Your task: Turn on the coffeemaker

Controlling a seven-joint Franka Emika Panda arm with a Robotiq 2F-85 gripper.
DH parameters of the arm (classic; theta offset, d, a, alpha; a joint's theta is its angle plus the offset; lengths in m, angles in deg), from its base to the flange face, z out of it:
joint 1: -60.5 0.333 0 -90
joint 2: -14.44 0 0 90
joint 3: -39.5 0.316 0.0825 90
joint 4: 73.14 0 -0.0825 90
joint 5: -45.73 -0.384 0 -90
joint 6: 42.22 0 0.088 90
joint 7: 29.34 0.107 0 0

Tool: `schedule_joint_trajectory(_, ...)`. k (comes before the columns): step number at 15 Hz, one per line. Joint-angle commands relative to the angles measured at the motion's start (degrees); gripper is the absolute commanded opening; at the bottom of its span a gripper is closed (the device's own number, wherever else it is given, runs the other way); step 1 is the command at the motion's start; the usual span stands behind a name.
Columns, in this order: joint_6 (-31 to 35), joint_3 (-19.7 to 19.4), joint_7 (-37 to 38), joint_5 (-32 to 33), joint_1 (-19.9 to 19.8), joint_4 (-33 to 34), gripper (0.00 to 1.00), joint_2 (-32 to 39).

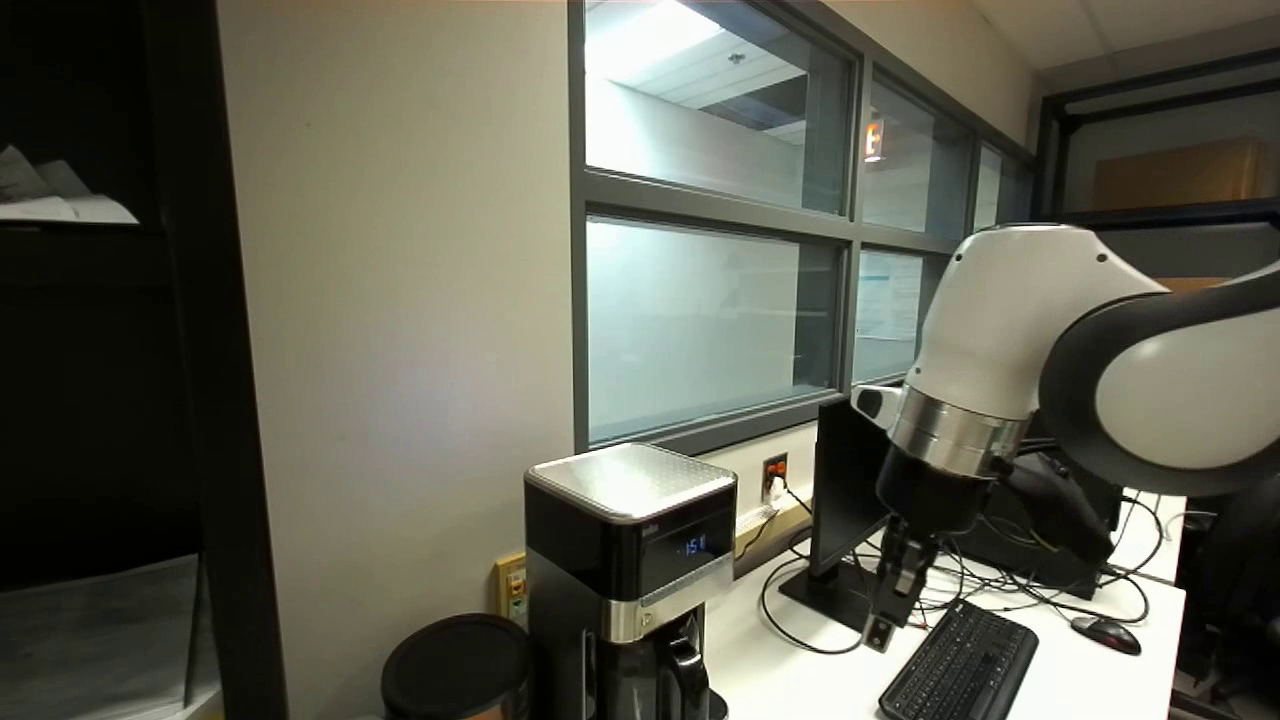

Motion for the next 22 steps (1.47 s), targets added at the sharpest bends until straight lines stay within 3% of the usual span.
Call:
schedule_joint_trajectory(1,1.93,0.39,4.58,4.39,1.78,9.52,0.21,8.32)
schedule_joint_trajectory(3,3.21,0.14,6.11,5.78,2.81,12.79,0.06,11.21)
schedule_joint_trajectory(5,4.36,-0.05,7.32,6.43,3.73,16.07,0.0,14.2)
schedule_joint_trajectory(13,6.14,-1.01,9.01,7.02,5.92,26.6,0.0,23.32)
schedule_joint_trajectory(22,6.09,-1.24,8.74,6.62,6.52,33.72,0.0,28.29)
